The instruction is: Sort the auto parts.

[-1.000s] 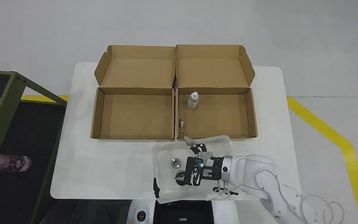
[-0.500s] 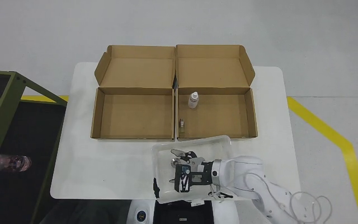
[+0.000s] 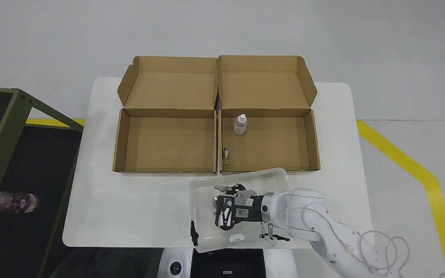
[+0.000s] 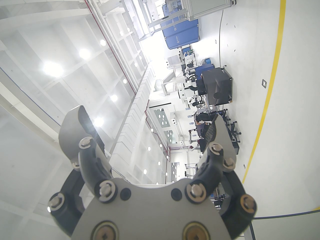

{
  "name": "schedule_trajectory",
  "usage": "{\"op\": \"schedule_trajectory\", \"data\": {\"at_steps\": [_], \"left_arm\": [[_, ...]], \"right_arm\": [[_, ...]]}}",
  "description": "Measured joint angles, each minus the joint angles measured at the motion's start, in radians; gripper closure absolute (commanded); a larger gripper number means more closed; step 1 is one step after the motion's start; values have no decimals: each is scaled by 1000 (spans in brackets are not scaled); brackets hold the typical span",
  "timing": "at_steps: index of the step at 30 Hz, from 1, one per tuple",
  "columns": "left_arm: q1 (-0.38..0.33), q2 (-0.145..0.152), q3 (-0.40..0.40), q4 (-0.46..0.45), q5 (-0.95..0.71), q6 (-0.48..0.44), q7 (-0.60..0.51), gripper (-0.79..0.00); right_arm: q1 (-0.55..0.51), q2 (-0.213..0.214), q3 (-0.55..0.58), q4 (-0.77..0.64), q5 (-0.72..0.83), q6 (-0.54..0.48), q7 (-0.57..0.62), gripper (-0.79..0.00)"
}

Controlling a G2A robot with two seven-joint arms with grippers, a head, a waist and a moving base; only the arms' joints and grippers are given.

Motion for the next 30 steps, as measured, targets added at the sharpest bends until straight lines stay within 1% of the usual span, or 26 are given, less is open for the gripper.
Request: {"op": "schedule_trajectory", "data": {"at_steps": [5, 6, 16, 17, 21, 23, 26, 27, 28, 30], "left_arm": [[0, 0, 0, 0, 0, 0, 0, -785], [0, 0, 0, 0, 0, 0, 0, -785], [0, 0, 0, 0, 0, 0, 0, -785], [0, 0, 0, 0, 0, 0, 0, -785], [0, 0, 0, 0, 0, 0, 0, -785], [0, 0, 0, 0, 0, 0, 0, -785], [0, 0, 0, 0, 0, 0, 0, -785], [0, 0, 0, 0, 0, 0, 0, -785], [0, 0, 0, 0, 0, 0, 0, -785], [0, 0, 0, 0, 0, 0, 0, -785]], "right_arm": [[21, -6, -18, 5, -4, 14, 40, -409], [26, -7, -24, 8, -6, 16, 48, -394], [100, -30, -93, 70, 26, 16, 127, -391], [107, -33, -98, 75, 30, 16, 133, -416], [135, -41, -119, 94, 49, 18, 165, -453], [148, -46, -129, 104, 61, 24, 187, -446], [168, -53, -145, 119, 80, 27, 217, -459], [174, -55, -150, 123, 86, 27, 225, -477], [181, -58, -156, 130, 93, 27, 235, -468], [193, -62, -165, 139, 102, 29, 249, -477]]}}
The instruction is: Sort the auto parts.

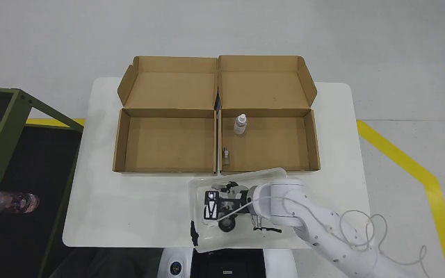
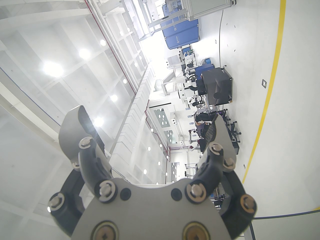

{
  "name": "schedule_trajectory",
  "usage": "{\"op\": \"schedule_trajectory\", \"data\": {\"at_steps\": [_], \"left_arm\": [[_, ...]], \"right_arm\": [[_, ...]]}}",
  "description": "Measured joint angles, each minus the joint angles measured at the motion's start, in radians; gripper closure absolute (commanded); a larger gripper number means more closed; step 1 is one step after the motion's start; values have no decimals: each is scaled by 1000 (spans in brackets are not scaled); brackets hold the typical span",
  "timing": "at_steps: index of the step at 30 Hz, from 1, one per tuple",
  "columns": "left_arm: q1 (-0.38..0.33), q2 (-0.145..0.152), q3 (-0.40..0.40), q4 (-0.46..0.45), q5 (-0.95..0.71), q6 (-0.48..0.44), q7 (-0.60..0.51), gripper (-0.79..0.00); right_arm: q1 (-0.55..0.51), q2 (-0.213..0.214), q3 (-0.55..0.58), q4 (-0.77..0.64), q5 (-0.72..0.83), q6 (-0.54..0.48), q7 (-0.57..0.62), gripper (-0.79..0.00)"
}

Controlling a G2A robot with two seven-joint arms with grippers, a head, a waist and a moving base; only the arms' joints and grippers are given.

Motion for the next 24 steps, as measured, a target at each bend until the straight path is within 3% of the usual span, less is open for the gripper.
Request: {"op": "schedule_trajectory", "data": {"at_steps": [11, 13, 15, 22, 24], "left_arm": [[0, 0, 0, 0, 0, 0, 0, -785], [0, 0, 0, 0, 0, 0, 0, -785], [0, 0, 0, 0, 0, 0, 0, -785], [0, 0, 0, 0, 0, 0, 0, -785], [0, 0, 0, 0, 0, 0, 0, -785]], "right_arm": [[51, -19, -41, 38, 41, 9, 71, -486], [57, -23, -49, 46, 46, 9, 78, -462], [61, -25, -55, 52, 48, 9, 81, -388], [75, -33, -69, 80, 57, 11, 85, -302], [78, -35, -72, 87, 59, 11, 84, -225]]}}
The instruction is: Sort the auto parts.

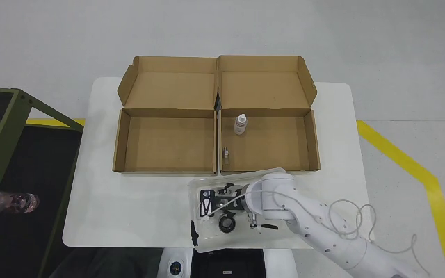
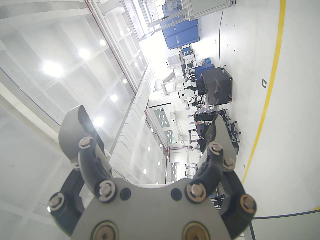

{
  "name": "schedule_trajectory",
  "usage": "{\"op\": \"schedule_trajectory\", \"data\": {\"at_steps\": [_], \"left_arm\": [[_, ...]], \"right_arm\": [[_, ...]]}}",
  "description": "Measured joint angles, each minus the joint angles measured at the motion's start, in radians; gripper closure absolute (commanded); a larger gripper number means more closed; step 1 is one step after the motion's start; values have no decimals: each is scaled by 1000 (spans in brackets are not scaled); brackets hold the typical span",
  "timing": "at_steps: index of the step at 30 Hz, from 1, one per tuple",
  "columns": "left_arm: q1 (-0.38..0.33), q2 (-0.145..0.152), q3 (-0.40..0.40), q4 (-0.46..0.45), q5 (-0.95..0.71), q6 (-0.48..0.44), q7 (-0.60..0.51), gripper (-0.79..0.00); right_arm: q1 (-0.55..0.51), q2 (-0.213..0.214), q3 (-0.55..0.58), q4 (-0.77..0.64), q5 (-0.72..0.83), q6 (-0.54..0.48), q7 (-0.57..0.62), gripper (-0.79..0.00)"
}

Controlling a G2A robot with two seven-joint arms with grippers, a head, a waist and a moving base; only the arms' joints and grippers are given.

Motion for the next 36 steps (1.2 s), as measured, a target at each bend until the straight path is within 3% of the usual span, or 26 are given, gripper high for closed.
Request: {"op": "schedule_trajectory", "data": {"at_steps": [2, 3, 15, 36], "left_arm": [[0, 0, 0, 0, 0, 0, 0, -785], [0, 0, 0, 0, 0, 0, 0, -785], [0, 0, 0, 0, 0, 0, 0, -785], [0, 0, 0, 0, 0, 0, 0, -785]], "right_arm": [[3, -2, -4, 6, 6, -8, 0, -102], [5, -2, -5, 8, 9, -10, 0, 0], [-14, 6, 28, -36, 37, -31, -46, 0], [-193, 83, 299, -142, 156, -173, -347, 0]]}}
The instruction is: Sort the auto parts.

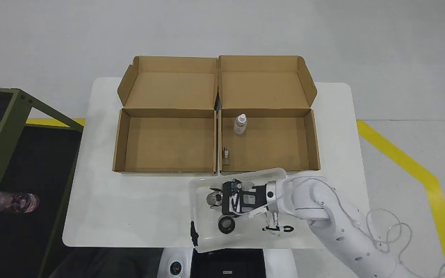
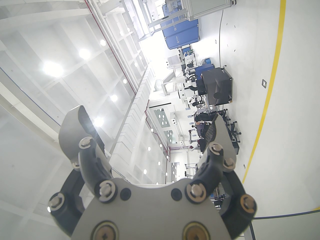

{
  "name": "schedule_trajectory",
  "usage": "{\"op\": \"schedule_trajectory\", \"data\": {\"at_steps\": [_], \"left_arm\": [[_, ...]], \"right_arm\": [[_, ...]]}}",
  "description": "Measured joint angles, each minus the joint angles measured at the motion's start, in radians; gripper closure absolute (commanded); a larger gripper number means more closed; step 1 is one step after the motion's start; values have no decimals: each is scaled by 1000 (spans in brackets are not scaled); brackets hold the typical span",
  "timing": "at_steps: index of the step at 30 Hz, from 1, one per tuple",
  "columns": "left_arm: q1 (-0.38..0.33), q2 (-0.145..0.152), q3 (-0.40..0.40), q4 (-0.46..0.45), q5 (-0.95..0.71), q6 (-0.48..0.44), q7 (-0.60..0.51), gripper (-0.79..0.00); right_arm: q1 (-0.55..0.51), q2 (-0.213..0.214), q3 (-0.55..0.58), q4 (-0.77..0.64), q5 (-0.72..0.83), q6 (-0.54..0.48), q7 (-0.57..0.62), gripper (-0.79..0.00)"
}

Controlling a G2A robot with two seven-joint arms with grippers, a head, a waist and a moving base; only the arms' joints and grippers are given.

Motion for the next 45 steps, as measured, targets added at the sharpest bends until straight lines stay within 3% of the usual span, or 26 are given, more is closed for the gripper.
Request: {"op": "schedule_trajectory", "data": {"at_steps": [10, 24, 45], "left_arm": [[0, 0, 0, 0, 0, 0, 0, -785], [0, 0, 0, 0, 0, 0, 0, -785], [0, 0, 0, 0, 0, 0, 0, -785]], "right_arm": [[-9, 5, 51, 28, 106, 55, -77, 0], [91, -23, -5, 101, 214, 170, -103, 0], [377, -145, -240, 341, 170, 417, -142, 0]]}}
